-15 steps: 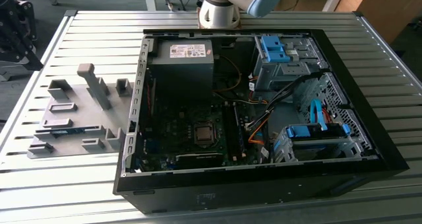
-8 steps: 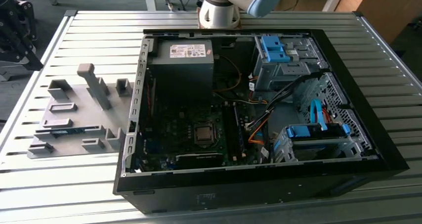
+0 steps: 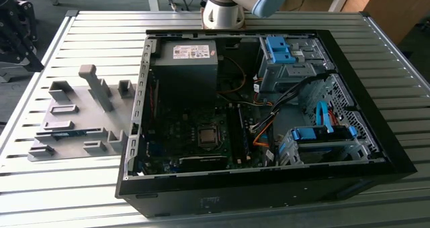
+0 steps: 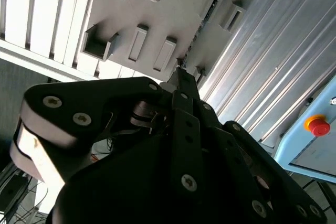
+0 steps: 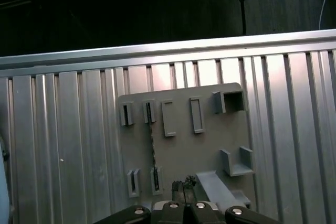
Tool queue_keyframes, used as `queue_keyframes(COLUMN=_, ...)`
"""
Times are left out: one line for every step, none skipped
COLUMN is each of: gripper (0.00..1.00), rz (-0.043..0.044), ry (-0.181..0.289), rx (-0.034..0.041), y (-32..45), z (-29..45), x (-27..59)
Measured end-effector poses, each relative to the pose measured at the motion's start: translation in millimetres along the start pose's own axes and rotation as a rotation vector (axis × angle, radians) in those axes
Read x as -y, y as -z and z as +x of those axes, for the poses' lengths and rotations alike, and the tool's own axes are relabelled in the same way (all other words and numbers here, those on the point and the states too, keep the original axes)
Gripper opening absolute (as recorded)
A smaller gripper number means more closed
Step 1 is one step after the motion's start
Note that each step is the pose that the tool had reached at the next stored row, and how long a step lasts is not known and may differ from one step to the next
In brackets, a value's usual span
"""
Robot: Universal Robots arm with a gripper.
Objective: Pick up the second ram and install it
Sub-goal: 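Pick up the second ram and move it above second insertion slot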
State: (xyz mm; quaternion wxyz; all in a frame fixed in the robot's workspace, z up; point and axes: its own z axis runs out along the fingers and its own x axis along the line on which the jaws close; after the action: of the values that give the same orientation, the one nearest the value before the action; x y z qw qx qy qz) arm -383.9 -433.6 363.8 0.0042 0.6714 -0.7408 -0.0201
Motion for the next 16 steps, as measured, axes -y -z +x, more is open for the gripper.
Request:
queue_keyframes(gripper=0.11, rz=-0.0002, ry=0.011, rx=-0.0004, y=0.0, z=0.0, x=0.0)
queue_keyframes(gripper=0.11, rz=-0.0004, ry=0.025, rx=-0.0008, y=-0.1, z=0.0, x=0.0)
queue_keyframes(gripper=0.11, rz=-0.0007, ry=0.042, rx=-0.0013, y=-0.2, z=0.0, x=0.0)
queue_keyframes(gripper=0.11, rz=-0.0011, ry=0.059, rx=-0.0019, y=-0.3, z=0.1, x=0.0)
queue_keyframes(gripper=0.11, rz=-0.0015, ry=0.077, rx=-0.0027, y=-0.3, z=0.1, x=0.1)
queue_keyframes(gripper=0.11, rz=-0.0019, ry=0.095, rx=-0.0033, y=-0.4, z=0.1, x=0.1)
queue_keyframes(gripper=0.11, rz=-0.0022, ry=0.110, rx=-0.0038, y=-0.5, z=0.0, x=0.1)
queue_keyframes(gripper=0.11, rz=-0.0026, ry=0.126, rx=-0.0044, y=-0.7, z=0.0, x=0.0)
queue_keyframes(gripper=0.11, rz=-0.0030, ry=0.142, rx=-0.0050, y=-0.9, z=0.0, x=0.1)
queue_keyframes(gripper=0.11, rz=-0.0034, ry=0.160, rx=-0.0057, y=-1.2, z=0.0, x=0.1)
queue_keyframes(gripper=0.11, rz=-0.0038, ry=0.178, rx=-0.0064, y=-1.6, z=0.0, x=0.1)
queue_keyframes(gripper=0.11, rz=-0.0041, ry=0.196, rx=-0.0069, y=-2.0, z=0.0, x=0.1)
queue_keyframes(gripper=0.11, rz=-0.0044, ry=0.214, rx=-0.0075, y=-2.5, z=0.1, x=0.1)
queue_keyframes(gripper=0.11, rz=-0.0047, ry=0.226, rx=-0.0079, y=-3.0, z=0.1, x=0.1)
queue_keyframes(gripper=0.11, rz=-0.0047, ry=0.230, rx=-0.0082, y=-3.6, z=0.3, x=0.0)
queue_keyframes(gripper=0.11, rz=-0.0047, ry=0.233, rx=-0.0084, y=-4.3, z=0.6, x=0.0)
